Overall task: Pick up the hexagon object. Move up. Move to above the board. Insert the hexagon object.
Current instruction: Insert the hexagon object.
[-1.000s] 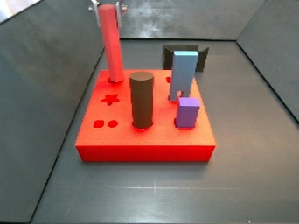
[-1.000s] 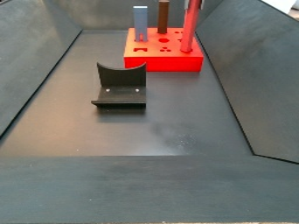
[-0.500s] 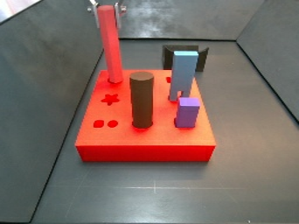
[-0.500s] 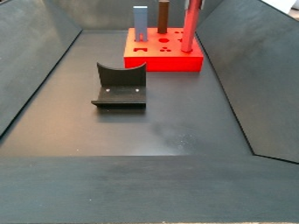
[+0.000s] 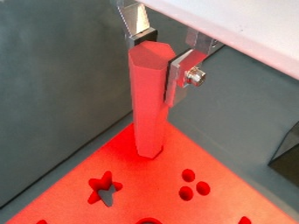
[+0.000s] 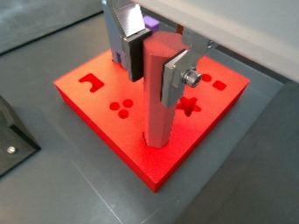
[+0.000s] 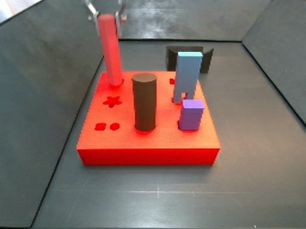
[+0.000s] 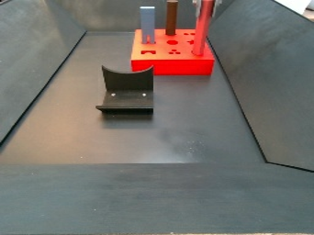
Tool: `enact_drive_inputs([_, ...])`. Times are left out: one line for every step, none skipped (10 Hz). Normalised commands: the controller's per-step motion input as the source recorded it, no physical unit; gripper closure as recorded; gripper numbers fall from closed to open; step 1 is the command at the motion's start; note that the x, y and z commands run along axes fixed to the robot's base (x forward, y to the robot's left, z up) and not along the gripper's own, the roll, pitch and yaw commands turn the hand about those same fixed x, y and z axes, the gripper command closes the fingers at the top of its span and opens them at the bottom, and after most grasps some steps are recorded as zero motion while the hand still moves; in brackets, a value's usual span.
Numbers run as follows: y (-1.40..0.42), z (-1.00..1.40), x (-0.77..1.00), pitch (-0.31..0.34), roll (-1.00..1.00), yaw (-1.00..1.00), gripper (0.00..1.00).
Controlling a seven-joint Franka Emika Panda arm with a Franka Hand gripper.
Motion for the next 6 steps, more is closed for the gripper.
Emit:
enact_drive_inputs([0.0, -0.76, 0.01, -0.046, 0.0, 0.0, 1.0])
enact_drive_inputs([-0.08, -0.68, 0.0, 0.0, 0.06, 0.0, 1.0])
enact_drive_inputs([-0.01, -0.49, 0.11, 0.0, 0.04, 0.0, 1.0])
enact_drive_inputs([-0.01, -0.25, 0.0, 0.0, 0.0, -0.01, 1.0])
enact_drive_inputs([0.0, -0.04, 0.0, -0.026, 0.0, 0.0, 1.0])
enact_drive_inputs([0.05, 0.0, 0.0, 0.0, -0.04, 0.0, 1.0])
